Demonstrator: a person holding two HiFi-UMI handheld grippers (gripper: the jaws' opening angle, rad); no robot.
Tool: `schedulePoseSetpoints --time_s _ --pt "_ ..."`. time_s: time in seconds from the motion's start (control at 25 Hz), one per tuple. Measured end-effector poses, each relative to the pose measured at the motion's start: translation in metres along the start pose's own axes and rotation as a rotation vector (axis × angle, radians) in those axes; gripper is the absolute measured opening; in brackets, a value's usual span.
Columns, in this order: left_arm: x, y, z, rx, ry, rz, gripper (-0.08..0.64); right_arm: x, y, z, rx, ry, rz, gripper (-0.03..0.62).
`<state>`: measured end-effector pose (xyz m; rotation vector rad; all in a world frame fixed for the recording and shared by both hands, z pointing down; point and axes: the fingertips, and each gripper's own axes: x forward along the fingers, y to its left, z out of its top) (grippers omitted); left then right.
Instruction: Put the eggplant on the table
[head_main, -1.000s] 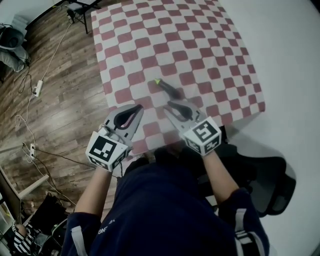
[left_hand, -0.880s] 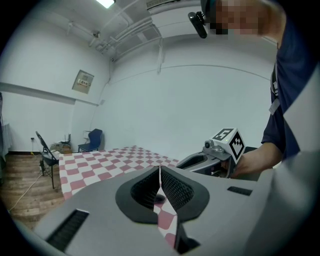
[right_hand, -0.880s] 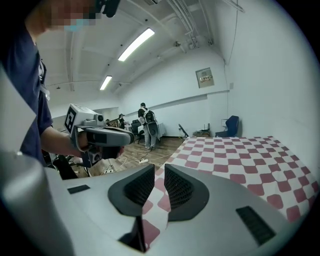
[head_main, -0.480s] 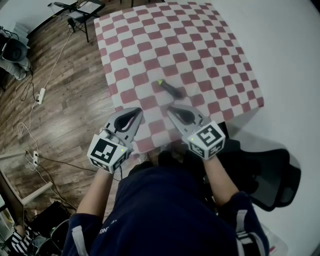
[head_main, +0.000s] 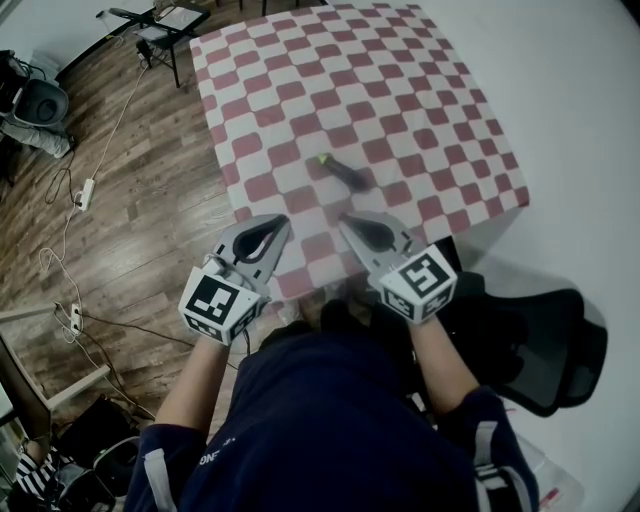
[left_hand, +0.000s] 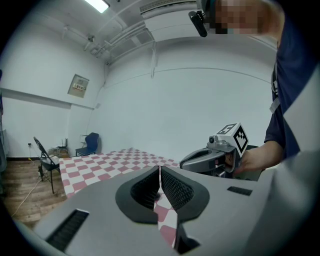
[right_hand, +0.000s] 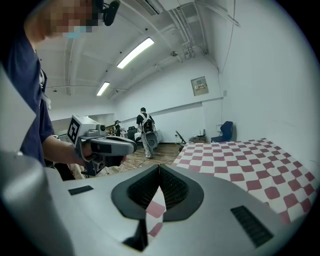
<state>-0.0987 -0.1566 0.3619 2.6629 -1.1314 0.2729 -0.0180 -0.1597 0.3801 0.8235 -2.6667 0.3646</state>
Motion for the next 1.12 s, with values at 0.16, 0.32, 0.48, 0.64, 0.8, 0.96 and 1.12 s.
schedulePoseSetpoints --time_s 0.16,0.32,0.48,0.64,0.8,0.96,1.12 --pt "-0.001 -0.002 0.002 0.011 -0.005 -0.002 0.032 -0.002 -0.001 -0.002 0.006 0.006 -0.009 0.017" --pt "0.000 -0.004 0.001 0.008 -0.005 -0.001 0.032 -0.005 -0.003 -0.004 0.012 0.002 -0.012 0.017" --pt "0.001 -0.007 -0.004 -0.006 0.001 0.000 0.032 -0.005 -0.006 -0.010 0.024 0.018 -0.014 0.017" --pt "0.004 -0.008 -0.004 -0.009 0.001 0.001 0.032 -0.007 -0.010 -0.015 0.021 0.026 -0.014 0.017" --pt "0.007 -0.011 -0.003 -0.013 0.006 -0.001 0.032 -0.010 -0.012 -0.015 0.026 0.031 -0.016 0.017" --pt "0.010 -0.012 -0.004 -0.012 0.002 -0.007 0.032 -0.009 -0.013 -0.013 0.017 0.030 -0.013 0.017" --pt "0.013 -0.014 -0.003 -0.009 0.003 -0.010 0.032 -0.009 -0.015 -0.014 0.013 0.018 -0.008 0.017"
